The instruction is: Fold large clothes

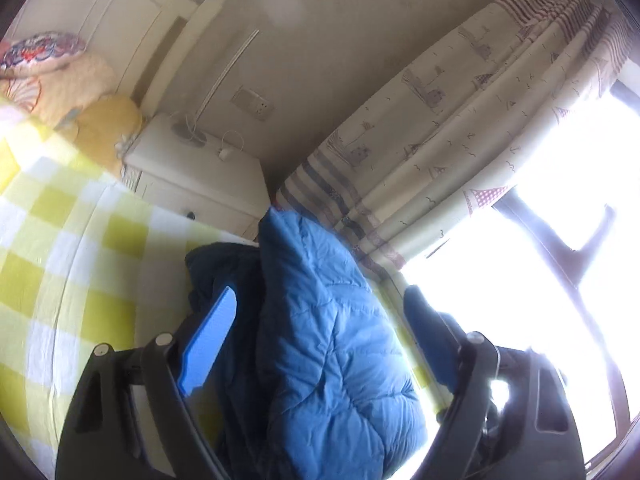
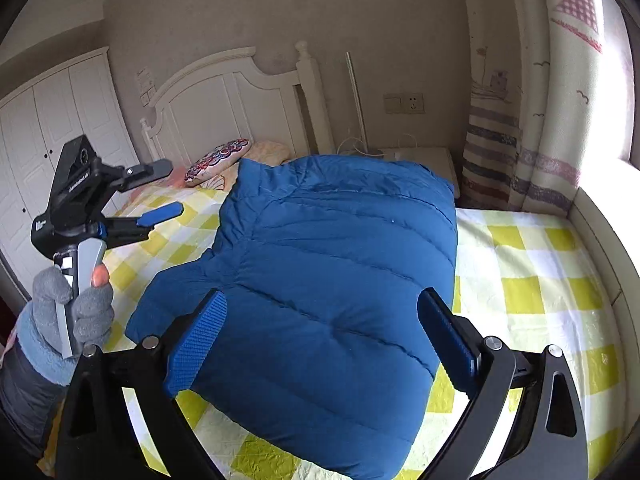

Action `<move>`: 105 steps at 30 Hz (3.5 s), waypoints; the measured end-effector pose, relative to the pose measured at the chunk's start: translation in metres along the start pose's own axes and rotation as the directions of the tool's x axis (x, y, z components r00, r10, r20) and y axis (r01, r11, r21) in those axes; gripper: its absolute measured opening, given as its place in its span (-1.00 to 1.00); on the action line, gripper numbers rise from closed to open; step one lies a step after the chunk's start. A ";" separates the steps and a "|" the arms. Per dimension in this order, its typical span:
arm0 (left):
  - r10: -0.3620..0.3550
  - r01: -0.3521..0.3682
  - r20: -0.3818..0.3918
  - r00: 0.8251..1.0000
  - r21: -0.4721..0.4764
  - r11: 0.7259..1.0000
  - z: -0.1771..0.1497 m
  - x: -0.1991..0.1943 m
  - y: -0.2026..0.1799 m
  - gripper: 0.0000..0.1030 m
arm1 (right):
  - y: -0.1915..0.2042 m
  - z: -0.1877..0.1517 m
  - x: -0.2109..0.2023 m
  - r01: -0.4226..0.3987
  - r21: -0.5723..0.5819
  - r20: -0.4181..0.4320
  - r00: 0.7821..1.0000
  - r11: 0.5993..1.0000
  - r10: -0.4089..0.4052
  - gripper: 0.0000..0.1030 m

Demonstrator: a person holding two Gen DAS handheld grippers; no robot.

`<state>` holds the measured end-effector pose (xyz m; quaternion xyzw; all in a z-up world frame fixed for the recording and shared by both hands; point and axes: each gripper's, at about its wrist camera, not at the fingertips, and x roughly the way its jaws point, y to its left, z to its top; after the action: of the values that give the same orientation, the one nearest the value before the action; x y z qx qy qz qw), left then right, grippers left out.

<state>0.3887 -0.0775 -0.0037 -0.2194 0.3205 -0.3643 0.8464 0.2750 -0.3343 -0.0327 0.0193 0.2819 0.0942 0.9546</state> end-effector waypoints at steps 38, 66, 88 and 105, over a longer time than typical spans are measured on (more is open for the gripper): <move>0.329 -0.331 0.351 0.876 -0.058 0.942 -0.046 -0.164 -0.021 0.96 | 0.132 -0.091 -0.155 0.034 -0.255 0.268 0.963 0.966 0.037 0.91; 0.537 -0.633 0.371 0.757 0.217 0.743 -0.279 -0.154 -0.131 0.96 | 0.059 -0.161 -0.151 0.267 0.136 0.145 0.947 0.954 -0.286 0.91; 0.521 -0.636 0.402 0.753 0.242 0.733 -0.289 -0.156 -0.138 0.96 | 0.063 -0.160 -0.163 0.254 0.144 0.193 0.941 0.956 -0.279 0.91; 0.532 -0.643 0.396 0.748 0.236 0.729 -0.291 -0.155 -0.139 0.96 | 0.066 -0.161 -0.162 0.252 0.142 0.192 0.942 0.957 -0.276 0.91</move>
<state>0.0360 -0.0886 -0.0639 -0.0001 0.1689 -0.0878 0.9817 0.0434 -0.3034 -0.0753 0.0463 0.1845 -0.0537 0.9803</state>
